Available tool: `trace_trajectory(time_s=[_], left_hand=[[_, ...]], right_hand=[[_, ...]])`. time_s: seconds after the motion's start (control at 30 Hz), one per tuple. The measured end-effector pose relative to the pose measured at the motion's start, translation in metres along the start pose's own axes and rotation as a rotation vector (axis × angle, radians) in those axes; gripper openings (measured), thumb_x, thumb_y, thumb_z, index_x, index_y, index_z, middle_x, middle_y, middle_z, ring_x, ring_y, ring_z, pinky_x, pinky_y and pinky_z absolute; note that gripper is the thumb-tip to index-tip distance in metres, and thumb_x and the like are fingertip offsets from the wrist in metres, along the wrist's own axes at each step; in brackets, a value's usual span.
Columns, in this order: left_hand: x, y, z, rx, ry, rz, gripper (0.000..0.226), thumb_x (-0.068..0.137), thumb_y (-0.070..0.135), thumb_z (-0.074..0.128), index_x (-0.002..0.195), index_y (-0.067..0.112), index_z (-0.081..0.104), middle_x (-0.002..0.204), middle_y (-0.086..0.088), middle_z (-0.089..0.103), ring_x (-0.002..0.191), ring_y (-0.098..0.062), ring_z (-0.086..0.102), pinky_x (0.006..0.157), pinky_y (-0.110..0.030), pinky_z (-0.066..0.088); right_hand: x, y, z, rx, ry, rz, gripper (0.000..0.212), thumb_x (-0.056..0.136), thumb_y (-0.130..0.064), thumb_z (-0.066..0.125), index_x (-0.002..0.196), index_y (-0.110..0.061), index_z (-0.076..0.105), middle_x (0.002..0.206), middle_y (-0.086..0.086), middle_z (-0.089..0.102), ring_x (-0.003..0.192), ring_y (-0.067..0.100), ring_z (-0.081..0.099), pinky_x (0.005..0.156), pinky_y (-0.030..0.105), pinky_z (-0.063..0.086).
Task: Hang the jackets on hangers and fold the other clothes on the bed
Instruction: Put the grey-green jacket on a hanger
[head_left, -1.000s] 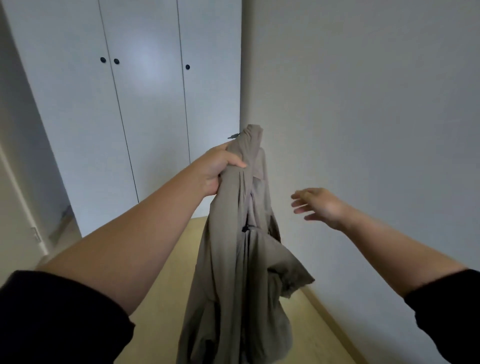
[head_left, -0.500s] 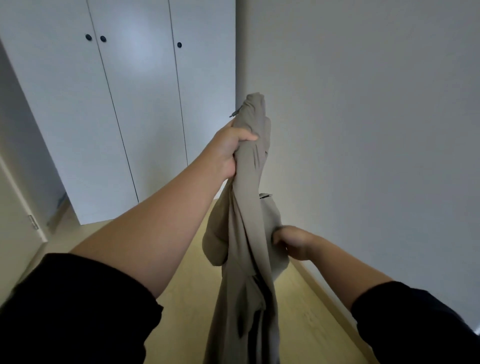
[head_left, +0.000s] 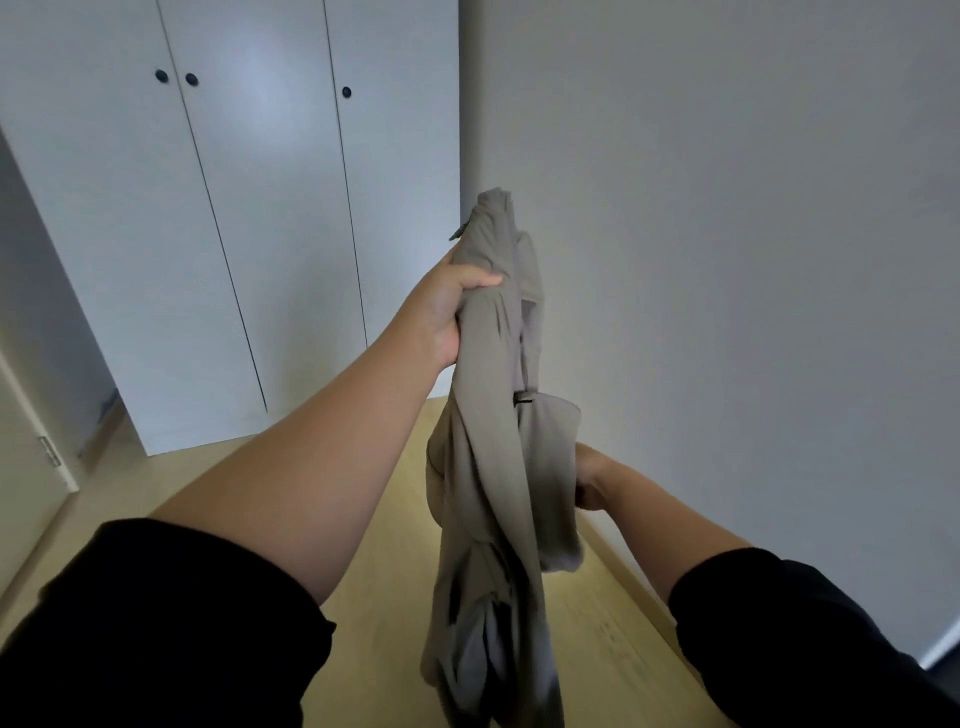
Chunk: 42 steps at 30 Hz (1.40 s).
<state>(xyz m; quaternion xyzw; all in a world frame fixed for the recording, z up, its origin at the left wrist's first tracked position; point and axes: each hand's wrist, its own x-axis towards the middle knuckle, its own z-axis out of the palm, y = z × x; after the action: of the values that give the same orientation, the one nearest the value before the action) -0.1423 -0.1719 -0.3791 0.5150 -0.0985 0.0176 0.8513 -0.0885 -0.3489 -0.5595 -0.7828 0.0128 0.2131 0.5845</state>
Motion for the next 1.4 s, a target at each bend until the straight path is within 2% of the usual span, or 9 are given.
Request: trace_trajectory(time_s=[0.2, 0.43, 0.67, 0.77, 0.93, 1.03, 1.17, 1.3, 1.4], left_hand=[[0.008, -0.017, -0.034, 0.351, 0.232, -0.103, 0.035, 0.079, -0.021, 0.05, 0.099, 0.007, 0.06, 0.086, -0.01, 0.059, 0.076, -0.025, 0.059, 0.072, -0.034, 0.053], [0.009, -0.023, -0.048, 0.638, 0.08, -0.302, 0.058, 0.076, -0.013, 0.067, 0.129, 0.007, 0.055, 0.113, -0.01, 0.064, 0.096, -0.025, 0.062, 0.079, -0.033, 0.05], [0.005, -0.026, -0.025, 0.989, -0.19, -0.181, 0.046, 0.067, 0.045, 0.081, 0.104, 0.021, 0.067, 0.102, 0.003, 0.07, 0.096, -0.014, 0.066, 0.081, -0.026, 0.052], [0.001, -0.036, -0.013, 1.157, -0.135, -0.082, 0.069, 0.053, 0.075, 0.066, 0.095, 0.02, 0.071, 0.098, 0.005, 0.07, 0.093, -0.009, 0.064, 0.084, -0.026, 0.048], [0.006, -0.052, 0.0, 1.064, 0.037, 0.077, 0.046, 0.079, 0.03, 0.062, 0.046, 0.018, 0.032, 0.037, 0.012, 0.027, 0.035, -0.005, 0.029, 0.041, -0.017, 0.022], [0.005, -0.052, 0.001, 0.907, 0.071, 0.037, 0.035, 0.08, 0.017, 0.057, 0.049, 0.013, 0.042, 0.044, 0.007, 0.041, 0.043, -0.008, 0.038, 0.049, -0.02, 0.029], [0.002, -0.046, -0.005, 0.625, 0.057, -0.087, 0.015, 0.083, 0.017, 0.06, 0.077, 0.006, 0.07, 0.084, -0.015, 0.071, 0.079, -0.028, 0.067, 0.079, -0.037, 0.052], [0.003, -0.046, -0.009, 0.563, 0.086, -0.086, 0.014, 0.086, 0.016, 0.059, 0.079, 0.009, 0.069, 0.085, -0.015, 0.07, 0.08, -0.028, 0.067, 0.085, -0.041, 0.052], [0.004, -0.045, -0.005, 0.531, 0.128, -0.063, 0.013, 0.085, 0.016, 0.059, 0.081, 0.009, 0.07, 0.089, -0.014, 0.072, 0.082, -0.029, 0.069, 0.083, -0.039, 0.054]], right_hand=[[-0.017, -0.05, -0.042, -0.165, 0.354, -0.255, 0.016, 0.095, -0.009, 0.047, 0.089, -0.007, 0.061, 0.081, 0.009, 0.058, 0.075, 0.02, 0.049, 0.057, 0.025, 0.033], [-0.054, -0.123, -0.057, -0.235, 0.552, -0.569, 0.034, 0.073, 0.017, 0.032, 0.055, -0.006, 0.05, 0.057, 0.002, 0.046, 0.052, 0.01, 0.036, 0.04, 0.015, 0.028], [-0.072, -0.16, -0.039, -0.125, 0.504, -0.561, 0.03, 0.077, 0.011, 0.043, 0.052, -0.005, 0.046, 0.046, 0.003, 0.037, 0.034, 0.014, 0.027, 0.035, 0.016, 0.022], [-0.078, -0.168, -0.027, -0.194, 0.432, -0.567, 0.029, 0.079, 0.009, 0.044, 0.057, -0.008, 0.053, 0.042, 0.003, 0.042, 0.034, 0.015, 0.03, 0.035, 0.017, 0.025], [-0.079, -0.177, -0.022, -0.195, 0.347, -0.577, 0.027, 0.084, 0.007, 0.05, 0.063, -0.008, 0.058, 0.049, 0.006, 0.052, 0.033, 0.006, 0.047, 0.039, 0.017, 0.045], [-0.072, -0.176, -0.03, -0.231, 0.362, -0.616, 0.022, 0.082, 0.011, 0.055, 0.07, -0.005, 0.063, 0.063, 0.01, 0.06, 0.048, 0.009, 0.058, 0.057, 0.022, 0.056], [-0.066, -0.158, -0.065, -0.502, 0.649, -0.617, 0.013, 0.083, -0.008, 0.069, 0.095, -0.002, 0.069, 0.086, 0.006, 0.065, 0.075, 0.019, 0.061, 0.074, 0.027, 0.049], [-0.076, -0.135, -0.069, -0.442, 0.291, -0.302, 0.055, 0.09, -0.054, 0.054, 0.079, -0.003, 0.068, 0.079, 0.013, 0.072, 0.061, 0.02, 0.07, 0.057, 0.029, 0.056], [-0.082, -0.12, -0.055, -0.522, -0.053, -0.025, 0.086, 0.08, -0.081, 0.029, 0.088, -0.005, 0.071, 0.083, 0.01, 0.075, 0.073, 0.021, 0.073, 0.072, 0.032, 0.055]])
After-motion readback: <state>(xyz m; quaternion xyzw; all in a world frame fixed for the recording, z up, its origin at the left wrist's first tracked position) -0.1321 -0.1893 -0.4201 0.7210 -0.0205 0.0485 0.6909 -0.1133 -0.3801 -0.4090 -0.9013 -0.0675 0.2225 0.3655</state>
